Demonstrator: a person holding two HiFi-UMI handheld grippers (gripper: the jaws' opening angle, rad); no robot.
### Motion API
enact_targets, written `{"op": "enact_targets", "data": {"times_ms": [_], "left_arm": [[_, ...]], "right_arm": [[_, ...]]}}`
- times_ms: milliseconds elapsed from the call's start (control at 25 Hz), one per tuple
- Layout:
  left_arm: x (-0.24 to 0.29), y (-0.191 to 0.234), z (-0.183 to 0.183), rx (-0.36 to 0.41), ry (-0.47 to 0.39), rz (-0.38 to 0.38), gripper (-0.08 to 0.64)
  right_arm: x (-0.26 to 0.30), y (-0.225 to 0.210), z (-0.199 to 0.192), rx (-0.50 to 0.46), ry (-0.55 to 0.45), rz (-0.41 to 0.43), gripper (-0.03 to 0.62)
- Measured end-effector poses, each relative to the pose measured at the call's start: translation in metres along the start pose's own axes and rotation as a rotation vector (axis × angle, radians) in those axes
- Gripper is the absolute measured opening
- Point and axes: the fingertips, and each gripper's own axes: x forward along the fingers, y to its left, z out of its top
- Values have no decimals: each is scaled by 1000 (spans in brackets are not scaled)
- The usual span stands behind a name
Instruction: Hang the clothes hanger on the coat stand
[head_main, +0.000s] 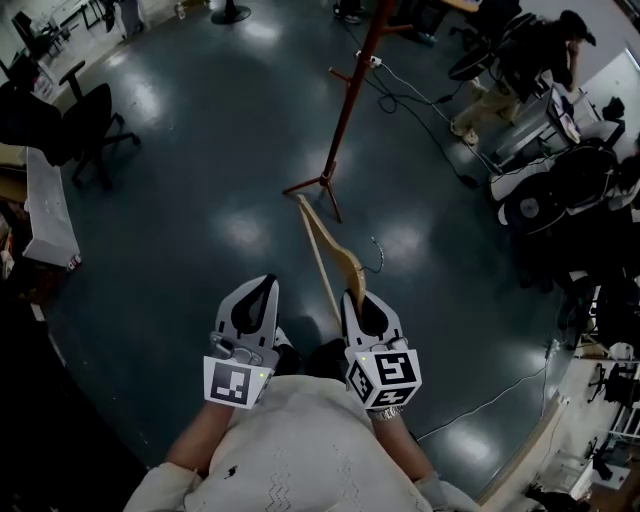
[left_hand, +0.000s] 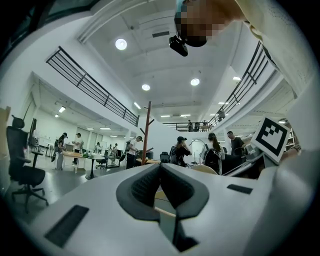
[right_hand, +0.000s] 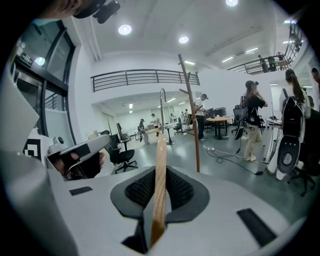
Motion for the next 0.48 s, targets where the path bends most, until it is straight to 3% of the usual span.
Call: {"op": "enact_targets", "data": {"times_ms": [360,480], "left_arm": [[9,33,4,4,1,22,12],[10,42,2,55,19,14,12]], "right_arm": [[31,2,10,33,-3,-2,69],[44,3,12,30,-4,-10,69]]}}
